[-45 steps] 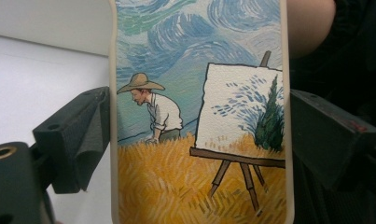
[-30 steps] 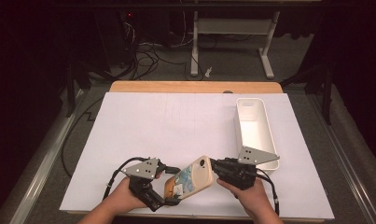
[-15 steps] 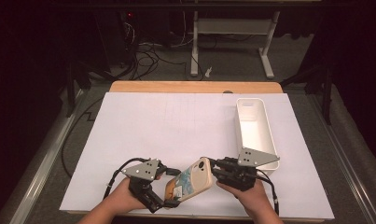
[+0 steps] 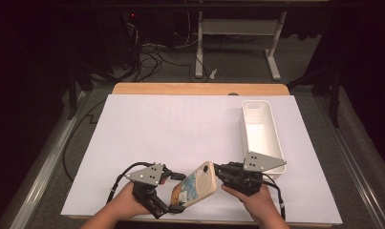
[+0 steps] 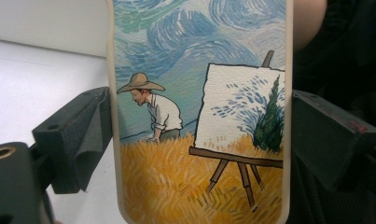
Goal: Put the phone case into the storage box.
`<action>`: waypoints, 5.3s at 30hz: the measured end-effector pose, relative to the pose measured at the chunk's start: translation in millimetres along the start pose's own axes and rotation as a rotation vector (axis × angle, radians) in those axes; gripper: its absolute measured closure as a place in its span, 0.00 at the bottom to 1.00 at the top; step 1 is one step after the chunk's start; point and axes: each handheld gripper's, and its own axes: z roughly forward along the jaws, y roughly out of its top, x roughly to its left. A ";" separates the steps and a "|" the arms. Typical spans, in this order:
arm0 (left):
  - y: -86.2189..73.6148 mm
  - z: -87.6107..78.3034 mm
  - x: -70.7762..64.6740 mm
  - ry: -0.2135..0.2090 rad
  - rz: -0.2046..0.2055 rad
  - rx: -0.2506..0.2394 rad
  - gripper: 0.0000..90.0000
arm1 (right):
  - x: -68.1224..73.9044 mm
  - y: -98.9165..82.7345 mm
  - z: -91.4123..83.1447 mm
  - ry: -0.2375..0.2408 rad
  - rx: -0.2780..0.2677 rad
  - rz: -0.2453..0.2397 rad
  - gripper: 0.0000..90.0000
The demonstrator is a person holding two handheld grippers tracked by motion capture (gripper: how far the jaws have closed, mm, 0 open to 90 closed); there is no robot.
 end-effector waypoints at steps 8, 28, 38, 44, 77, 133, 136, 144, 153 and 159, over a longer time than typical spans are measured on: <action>0.3 1.5 4.3 0.027 0.006 -0.012 0.13 | -1.1 0.7 2.1 -0.036 0.015 0.048 1.00; -2.4 9.6 9.2 0.072 0.019 -0.038 0.12 | -3.0 3.1 6.0 -0.074 0.026 0.105 1.00; -1.2 8.5 9.0 0.069 0.010 -0.051 0.13 | -0.5 4.8 6.6 -0.080 0.030 0.089 1.00; -0.6 7.5 9.7 0.087 0.019 -0.064 0.12 | -0.5 5.7 4.8 -0.100 0.029 0.078 1.00; 17.5 -39.8 50.0 0.398 0.013 -0.307 0.00 | -1.3 8.7 -13.0 -0.337 0.055 0.001 1.00; 17.9 -47.9 55.5 0.481 0.054 -0.345 0.00 | -11.2 45.2 -48.6 -0.656 -0.054 -0.021 1.00; 18.0 -48.4 55.4 0.476 0.054 -0.346 0.00 | -14.0 59.7 -50.1 -0.678 -0.055 -0.034 1.00; 18.4 -48.2 54.1 0.465 0.052 -0.349 0.00 | -25.4 91.7 -55.7 -0.750 -0.043 -0.056 1.00; 17.9 -47.7 54.2 0.463 0.050 -0.343 0.00 | -42.7 105.8 -66.1 -0.837 -0.039 -0.061 1.00; 18.0 -47.3 54.0 0.463 0.050 -0.345 0.00 | -56.0 109.3 -74.5 -0.886 -0.043 -0.042 1.00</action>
